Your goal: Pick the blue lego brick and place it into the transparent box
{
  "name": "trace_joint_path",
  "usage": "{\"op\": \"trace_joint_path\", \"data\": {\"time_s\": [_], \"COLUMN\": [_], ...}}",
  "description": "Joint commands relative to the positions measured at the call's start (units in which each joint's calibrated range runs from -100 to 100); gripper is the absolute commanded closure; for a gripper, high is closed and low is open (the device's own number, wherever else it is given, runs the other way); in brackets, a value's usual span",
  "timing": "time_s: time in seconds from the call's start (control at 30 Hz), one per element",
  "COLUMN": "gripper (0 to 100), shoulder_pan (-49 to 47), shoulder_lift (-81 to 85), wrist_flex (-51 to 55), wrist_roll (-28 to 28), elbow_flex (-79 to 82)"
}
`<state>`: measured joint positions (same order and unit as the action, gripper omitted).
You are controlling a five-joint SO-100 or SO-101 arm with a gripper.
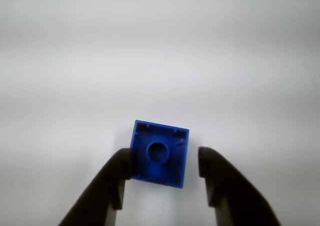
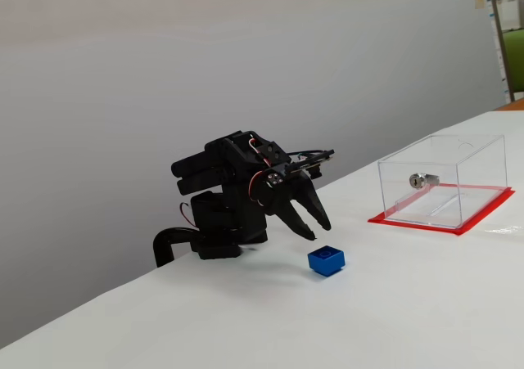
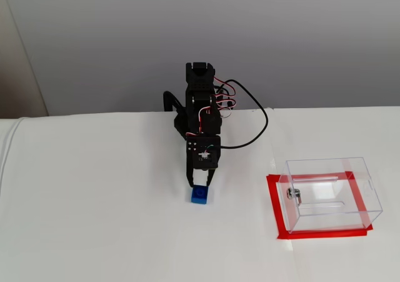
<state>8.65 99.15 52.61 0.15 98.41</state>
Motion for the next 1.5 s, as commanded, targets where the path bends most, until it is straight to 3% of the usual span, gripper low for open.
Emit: {"op": "trace_joint_path", "data": {"time_s": [0.0,1.0,1.47], "gripper": [79,79,79], "shoulder_pan": [-0.11,0.03,1.29], "shoulder_lift": [0.51,0.17,-13.16], "wrist_flex": [0.39,5.18,4.31], "wrist_roll": [0.22,-0.25,-0.3], "elbow_flex": [-0.76,-8.63,-16.95]}}
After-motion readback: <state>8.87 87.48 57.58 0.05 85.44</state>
